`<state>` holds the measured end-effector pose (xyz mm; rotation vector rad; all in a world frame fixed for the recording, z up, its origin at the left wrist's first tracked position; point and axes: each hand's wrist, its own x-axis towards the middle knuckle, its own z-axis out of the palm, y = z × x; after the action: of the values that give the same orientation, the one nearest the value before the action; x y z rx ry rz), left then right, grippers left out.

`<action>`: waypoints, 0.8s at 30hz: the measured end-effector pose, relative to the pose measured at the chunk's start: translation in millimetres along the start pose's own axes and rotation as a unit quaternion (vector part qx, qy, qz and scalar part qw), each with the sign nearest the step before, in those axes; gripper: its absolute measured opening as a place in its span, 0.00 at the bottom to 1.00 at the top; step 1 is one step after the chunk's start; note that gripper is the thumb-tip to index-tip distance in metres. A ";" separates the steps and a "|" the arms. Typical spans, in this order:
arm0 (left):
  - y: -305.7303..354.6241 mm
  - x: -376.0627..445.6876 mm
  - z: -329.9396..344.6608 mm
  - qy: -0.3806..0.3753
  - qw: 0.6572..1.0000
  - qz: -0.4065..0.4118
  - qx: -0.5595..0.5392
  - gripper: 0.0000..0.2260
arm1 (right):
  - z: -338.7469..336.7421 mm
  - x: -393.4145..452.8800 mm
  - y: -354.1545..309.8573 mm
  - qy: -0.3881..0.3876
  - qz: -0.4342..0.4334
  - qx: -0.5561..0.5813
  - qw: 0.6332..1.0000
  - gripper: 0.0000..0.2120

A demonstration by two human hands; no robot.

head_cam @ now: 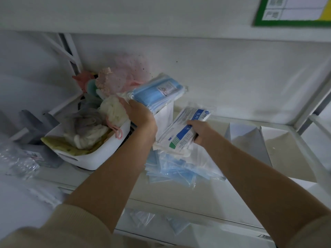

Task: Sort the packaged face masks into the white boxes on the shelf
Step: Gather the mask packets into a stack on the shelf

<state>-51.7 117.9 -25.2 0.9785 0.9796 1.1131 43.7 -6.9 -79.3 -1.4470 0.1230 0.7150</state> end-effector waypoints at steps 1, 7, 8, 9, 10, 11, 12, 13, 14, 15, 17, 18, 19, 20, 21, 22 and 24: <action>5.5 -1.7 -4.3 -0.008 1.000 0.003 0.017 0.21 | 3.9 2.5 2.5 0.003 0.001 -0.008 1.000 0.10; 17.6 6.5 -9.6 0.010 0.999 0.040 0.033 0.20 | 13.1 10.6 10.1 0.006 0.017 -0.013 1.000 0.10; 17.5 5.9 -9.3 0.010 0.998 0.051 0.047 0.20 | 13.3 11.2 9.6 0.005 0.017 -0.005 1.000 0.10; 16.6 6.4 -7.7 0.003 0.997 0.056 0.055 0.19 | 13.2 11.5 8.7 0.005 0.015 0.007 1.000 0.10; 16.7 4.8 -6.2 0.002 0.997 0.061 0.042 0.19 | 13.0 11.4 7.2 0.004 0.010 0.021 1.000 0.09; 15.8 4.3 -3.8 0.004 0.998 0.054 0.028 0.19 | 12.0 11.1 5.1 0.001 0.004 0.039 0.999 0.08; 15.4 3.3 -3.0 0.004 0.998 0.053 0.023 0.20 | 11.7 10.2 2.4 -0.006 -0.002 0.059 0.998 0.07; 14.1 3.7 -1.6 0.000 0.999 0.049 0.018 0.20 | 11.2 8.7 -0.9 -0.014 -0.007 0.080 0.997 0.06; 12.0 3.4 1.1 -0.015 0.999 0.041 0.017 0.20 | 10.3 7.6 -4.5 -0.019 -0.013 0.099 0.995 0.05; 8.7 1.4 4.0 -0.036 0.999 0.024 0.027 0.20 | 9.1 6.5 -8.1 -0.022 -0.019 0.114 0.993 0.05; -1.2 -7.3 9.5 -0.070 0.995 -0.033 0.068 0.19 | 5.1 4.9 -13.9 -0.018 -0.028 0.136 0.990 0.08; -8.0 -11.4 12.1 -0.089 0.993 -0.058 0.060 0.20 | 1.7 4.6 -15.8 -0.020 -0.034 0.150 0.988 0.10; -13.1 -16.9 13.7 -0.112 0.990 -0.080 0.032 0.20 | -2.8 4.8 -16.8 -0.026 -0.042 0.167 0.985 0.12; -18.6 -21.0 14.7 -0.132 0.987 -0.089 0.004 0.22 | -8.2 5.0 -17.7 -0.033 -0.051 0.185 0.981 0.15; -21.8 -24.0 15.4 -0.149 0.985 -0.091 0.007 0.23 | -14.4 4.8 -18.5 -0.042 -0.059 0.196 0.978 0.18; -24.5 -27.0 16.5 -0.172 0.981 -0.084 0.039 0.25 | -20.4 4.0 -19.7 -0.048 -0.065 0.197 0.977 0.21; -32.1 -31.1 18.4 -0.223 0.965 -0.080 0.112 0.24 | -31.1 2.1 -21.1 -0.050 -0.077 0.177 0.980 0.26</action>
<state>-31.2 80.0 -47.0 1.2441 0.8062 0.6137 66.7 -34.1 -67.1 -1.0654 0.0566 0.6016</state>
